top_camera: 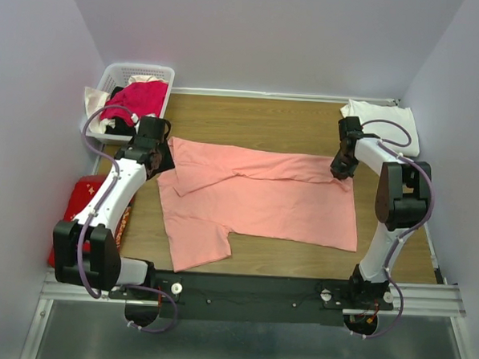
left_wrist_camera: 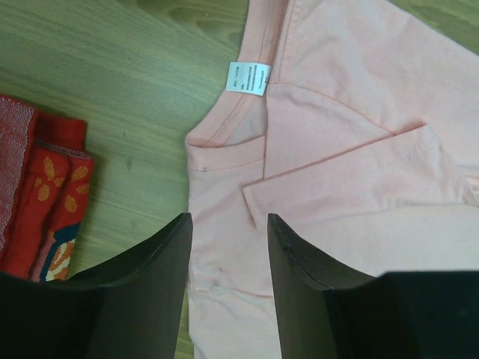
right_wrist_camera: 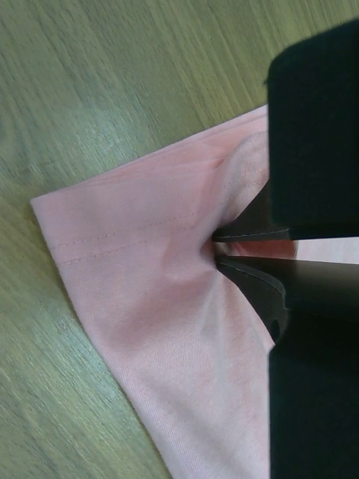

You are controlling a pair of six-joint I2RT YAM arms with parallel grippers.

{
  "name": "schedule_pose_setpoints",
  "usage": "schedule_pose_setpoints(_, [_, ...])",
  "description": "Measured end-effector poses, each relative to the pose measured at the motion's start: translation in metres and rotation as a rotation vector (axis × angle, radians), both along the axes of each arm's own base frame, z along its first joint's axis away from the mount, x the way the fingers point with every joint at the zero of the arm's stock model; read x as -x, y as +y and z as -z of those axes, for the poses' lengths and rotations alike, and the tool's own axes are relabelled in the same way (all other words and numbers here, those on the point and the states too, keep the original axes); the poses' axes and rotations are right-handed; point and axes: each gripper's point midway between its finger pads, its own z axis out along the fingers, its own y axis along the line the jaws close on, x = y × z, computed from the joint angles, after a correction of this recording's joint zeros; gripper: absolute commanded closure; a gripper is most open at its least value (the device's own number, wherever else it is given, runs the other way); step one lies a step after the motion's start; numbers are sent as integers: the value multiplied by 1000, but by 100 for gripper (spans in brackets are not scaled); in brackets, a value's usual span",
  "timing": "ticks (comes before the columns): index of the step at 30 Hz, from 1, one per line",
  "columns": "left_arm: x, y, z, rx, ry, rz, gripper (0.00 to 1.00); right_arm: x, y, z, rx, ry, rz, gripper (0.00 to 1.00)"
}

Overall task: Fold and stack the t-shirts
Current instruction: Fold the tshirt

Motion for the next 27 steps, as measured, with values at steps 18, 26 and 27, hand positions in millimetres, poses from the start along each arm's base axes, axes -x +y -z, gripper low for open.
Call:
schedule_pose_setpoints(18, [-86, -49, 41, 141, 18, 124, 47, -19, 2, -17, -2, -38, -32, 78])
schedule_pose_setpoints(26, [-117, -62, 88, 138, 95, 122, 47, -37, 7, -26, -21, -76, -60, 77])
schedule_pose_setpoints(27, [-119, -63, 92, 138, 104, 122, 47, -38, 8, -24, -22, -73, -61, 77])
